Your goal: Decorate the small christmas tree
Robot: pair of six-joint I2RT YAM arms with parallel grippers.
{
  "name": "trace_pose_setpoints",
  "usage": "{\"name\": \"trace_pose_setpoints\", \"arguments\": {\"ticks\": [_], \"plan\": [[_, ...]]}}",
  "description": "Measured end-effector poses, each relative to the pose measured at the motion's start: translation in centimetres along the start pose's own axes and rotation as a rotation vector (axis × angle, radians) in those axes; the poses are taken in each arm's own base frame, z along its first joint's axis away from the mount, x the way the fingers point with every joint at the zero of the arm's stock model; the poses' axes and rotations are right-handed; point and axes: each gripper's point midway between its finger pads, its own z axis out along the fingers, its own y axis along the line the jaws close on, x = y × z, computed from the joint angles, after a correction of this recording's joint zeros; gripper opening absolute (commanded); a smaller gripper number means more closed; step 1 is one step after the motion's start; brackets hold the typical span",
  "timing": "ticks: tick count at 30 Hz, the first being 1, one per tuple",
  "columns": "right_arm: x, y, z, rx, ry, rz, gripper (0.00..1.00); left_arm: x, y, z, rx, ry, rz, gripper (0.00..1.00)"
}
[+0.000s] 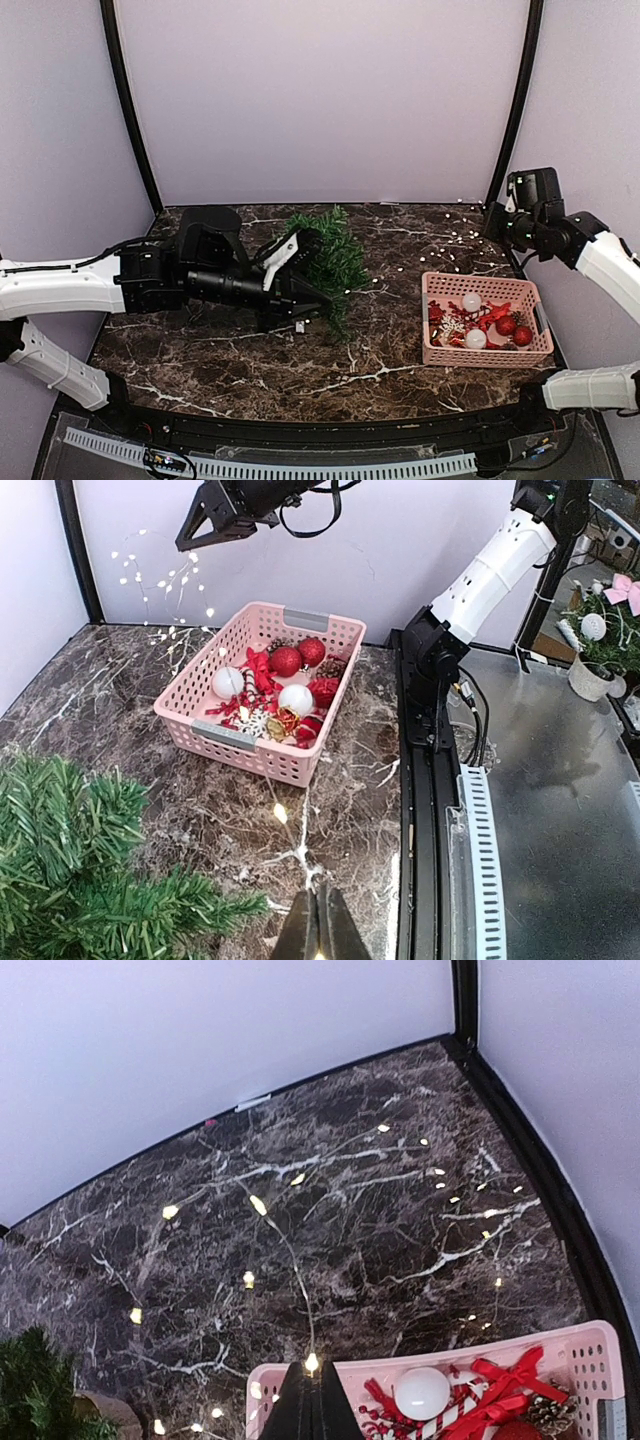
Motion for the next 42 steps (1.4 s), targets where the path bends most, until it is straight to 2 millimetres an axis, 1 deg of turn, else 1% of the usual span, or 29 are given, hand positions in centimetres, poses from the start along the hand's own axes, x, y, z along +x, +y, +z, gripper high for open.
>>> {"name": "trace_pose_setpoints", "arguments": {"ticks": [2,3,4,5,6,7,9,11,13,15,17,20,24,26,29,34,37,39,40,42], "plan": [[1.0,-0.2,0.9,-0.014,0.039,0.004,0.32,0.2,0.0,0.1,-0.002,0.005,-0.005,0.00],[1.0,-1.1,1.4,0.019,0.028,0.005,0.49,0.7,-0.3,0.1,0.019,0.022,-0.015,0.00],[0.8,-2.4,1.8,0.066,0.016,0.018,0.63,1.2,-0.8,0.0,0.040,0.039,-0.022,0.00],[0.8,-3.8,2.0,0.113,0.007,0.032,0.74,1.5,-1.2,0.1,0.060,0.052,-0.026,0.00],[0.8,-5.1,2.1,0.156,-0.001,0.043,0.82,1.8,-1.5,0.1,0.072,0.062,-0.030,0.00],[0.9,-5.6,2.1,0.173,-0.003,0.051,0.85,2.0,-1.8,0.2,0.089,0.070,-0.033,0.00],[1.5,-6.2,1.6,0.183,-0.001,0.045,0.86,2.4,-2.1,0.5,0.111,0.084,-0.038,0.00],[1.8,-6.0,1.0,0.155,0.000,0.041,0.87,2.8,-2.2,0.9,0.126,0.100,-0.043,0.00],[2.2,-4.4,0.2,0.037,0.009,0.016,0.87,3.1,-2.3,1.2,0.138,0.112,-0.045,0.00],[3.1,-1.6,-0.9,-0.150,0.029,-0.021,0.88,3.1,-2.3,1.5,0.145,0.120,-0.045,0.00],[4.7,2.0,-2.3,-0.378,0.063,-0.064,0.89,3.0,-2.4,1.5,0.148,0.120,-0.045,0.00],[7.9,6.9,-4.7,-0.669,0.146,-0.128,0.89,2.4,-2.4,1.4,0.149,0.116,-0.045,0.00],[12.4,13.0,-8.8,-0.992,0.273,-0.221,0.90,1.7,-2.4,1.2,0.147,0.113,-0.059,0.00],[13.8,15.4,-10.9,-1.120,0.310,-0.261,0.90,1.4,-2.4,1.0,0.145,0.117,-0.067,0.00],[15.5,18.1,-13.3,-1.251,0.356,-0.313,0.90,0.9,-2.4,0.8,0.141,0.120,-0.073,0.00],[17.1,21.7,-16.2,-1.379,0.378,-0.405,0.89,-0.1,-2.5,0.4,0.139,0.114,-0.079,0.00],[18.2,23.0,-16.8,-1.412,0.380,-0.440,0.85,-0.6,-2.5,0.3,0.139,0.110,-0.084,0.00],[19.2,23.4,-16.6,-1.415,0.393,-0.457,0.78,-0.8,-2.5,0.2,0.139,0.108,-0.086,0.00],[19.7,23.6,-16.4,-1.410,0.402,-0.464,0.72,-1.0,-2.5,0.1,0.139,0.110,-0.089,0.00],[20.5,23.9,-15.9,-1.390,0.410,-0.476,0.63,-1.1,-2.5,0.0,0.138,0.110,-0.089,0.00]]}}
